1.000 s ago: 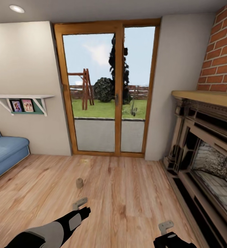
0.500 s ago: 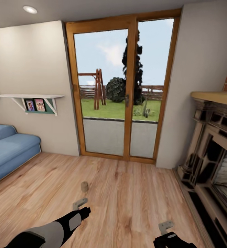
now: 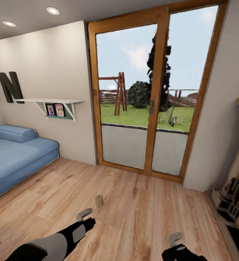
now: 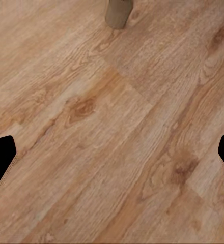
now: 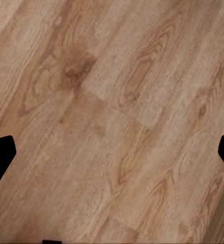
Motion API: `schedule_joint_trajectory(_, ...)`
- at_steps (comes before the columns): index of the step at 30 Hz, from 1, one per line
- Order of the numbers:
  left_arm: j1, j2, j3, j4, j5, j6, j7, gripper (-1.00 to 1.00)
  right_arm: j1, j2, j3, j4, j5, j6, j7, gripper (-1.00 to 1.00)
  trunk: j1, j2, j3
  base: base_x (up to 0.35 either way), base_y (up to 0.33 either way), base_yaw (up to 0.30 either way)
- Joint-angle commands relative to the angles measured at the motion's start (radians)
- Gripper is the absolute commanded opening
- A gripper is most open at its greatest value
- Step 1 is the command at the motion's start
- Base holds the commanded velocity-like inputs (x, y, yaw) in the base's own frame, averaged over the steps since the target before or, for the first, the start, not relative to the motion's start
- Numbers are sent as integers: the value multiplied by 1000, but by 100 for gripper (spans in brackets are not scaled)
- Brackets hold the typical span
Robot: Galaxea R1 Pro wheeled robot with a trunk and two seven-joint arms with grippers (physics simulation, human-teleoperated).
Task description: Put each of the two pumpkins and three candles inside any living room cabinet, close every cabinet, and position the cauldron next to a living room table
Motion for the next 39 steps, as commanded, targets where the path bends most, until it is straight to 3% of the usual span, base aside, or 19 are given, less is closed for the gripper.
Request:
schedule_joint_trajectory(1, -2, -1, -8, 2, 6, -1, 2, 100, 0, -1, 8, -4, -8, 7, -6, 100, 1, -1, -1, 337, -1, 289)
schedule_joint_trajectory(17, -2, -1, -8, 3, 6, -1, 2, 100, 0, -4, 8, -4, -8, 7, -6, 100, 1, -1, -1, 338, 0, 273)
schedule_joint_trajectory(21, -2, -1, -8, 3, 6, -1, 2, 100, 0, -23, 8, 2, -9, 7, -6, 100, 1, -1, -1, 338, -1, 24)
schedule_joint_trajectory(39, -2, 0, -8, -5, 8, -6, 3, 100, 0, -25, 8, 3, -11, -17, 12, 100, 1, -1, -1, 327, -76, 1)
